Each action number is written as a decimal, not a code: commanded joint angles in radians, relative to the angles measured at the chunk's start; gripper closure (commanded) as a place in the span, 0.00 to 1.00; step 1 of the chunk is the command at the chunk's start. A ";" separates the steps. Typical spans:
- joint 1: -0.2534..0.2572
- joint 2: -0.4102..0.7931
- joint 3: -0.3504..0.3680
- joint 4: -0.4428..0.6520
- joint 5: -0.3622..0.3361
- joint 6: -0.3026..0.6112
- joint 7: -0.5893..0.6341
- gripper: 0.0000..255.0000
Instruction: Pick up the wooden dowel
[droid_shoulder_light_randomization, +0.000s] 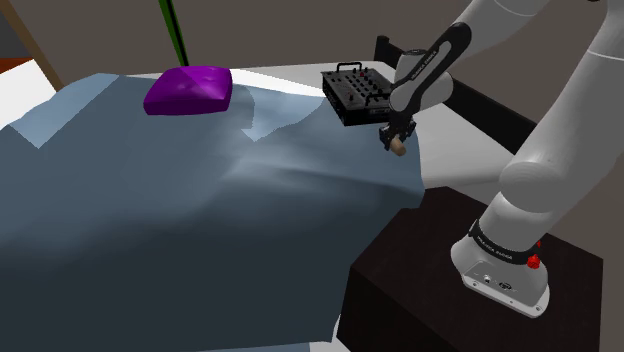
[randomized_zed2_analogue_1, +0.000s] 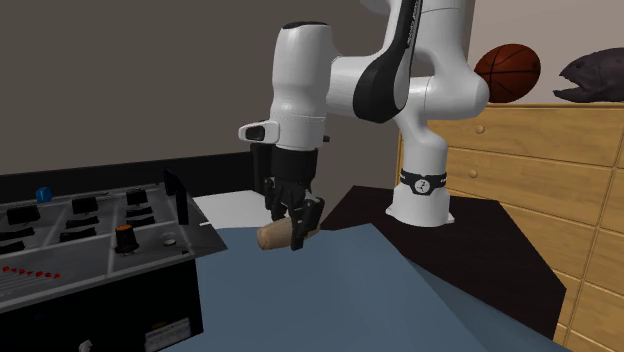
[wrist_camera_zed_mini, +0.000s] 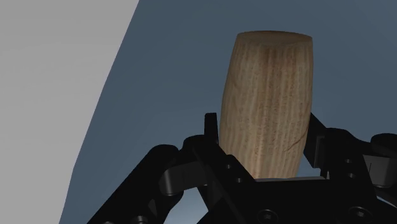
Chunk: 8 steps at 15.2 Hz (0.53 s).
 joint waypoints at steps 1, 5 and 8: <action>0.000 0.001 0.000 0.000 0.000 0.000 0.000 1.00; 0.000 0.000 0.000 -0.001 -0.001 0.000 0.001 1.00; 0.001 -0.042 0.000 0.002 -0.005 -0.046 0.001 1.00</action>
